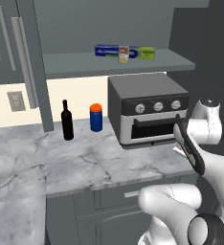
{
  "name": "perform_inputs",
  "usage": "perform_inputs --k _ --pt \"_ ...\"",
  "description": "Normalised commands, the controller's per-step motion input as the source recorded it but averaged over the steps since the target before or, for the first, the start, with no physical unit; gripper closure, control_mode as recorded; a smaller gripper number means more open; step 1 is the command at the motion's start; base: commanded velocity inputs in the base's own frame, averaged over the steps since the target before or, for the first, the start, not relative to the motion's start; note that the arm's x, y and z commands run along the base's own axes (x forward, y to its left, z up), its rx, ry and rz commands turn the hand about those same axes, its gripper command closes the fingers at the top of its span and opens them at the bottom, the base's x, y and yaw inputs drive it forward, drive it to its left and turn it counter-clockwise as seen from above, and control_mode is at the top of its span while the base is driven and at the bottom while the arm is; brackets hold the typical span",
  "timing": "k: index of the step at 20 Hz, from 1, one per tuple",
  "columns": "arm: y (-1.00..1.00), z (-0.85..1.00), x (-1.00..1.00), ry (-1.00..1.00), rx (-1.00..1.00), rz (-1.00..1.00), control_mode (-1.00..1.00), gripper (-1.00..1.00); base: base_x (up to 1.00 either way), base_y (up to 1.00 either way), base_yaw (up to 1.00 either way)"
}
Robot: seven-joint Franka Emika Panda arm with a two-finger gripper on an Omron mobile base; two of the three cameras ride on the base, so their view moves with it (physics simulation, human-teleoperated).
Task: Pick the bar and canned food from the counter and place them in the cabinets closest to them.
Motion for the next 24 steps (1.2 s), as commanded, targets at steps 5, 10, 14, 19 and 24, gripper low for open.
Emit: perform_inputs --k 5,10,14,19,24 --pt "-0.28 -0.31 0.36 0.09 0.00 -0.02 -1.00 -1.00 0.00 0.00 0.00" --pt "-0.19 -0.31 0.33 0.02 0.03 0.00 -1.00 -1.00 0.00 0.00 0.00" --pt "-0.03 -0.35 0.33 0.00 0.04 0.00 -1.00 -1.00 0.00 0.00 0.00" --pt "-0.02 -0.48 0.35 0.02 0.03 0.00 -1.00 -1.00 0.00 0.00 0.00" --pt "-0.05 -0.37 0.19 0.03 0.00 0.00 -1.00 -1.00 0.00 0.00 0.00"
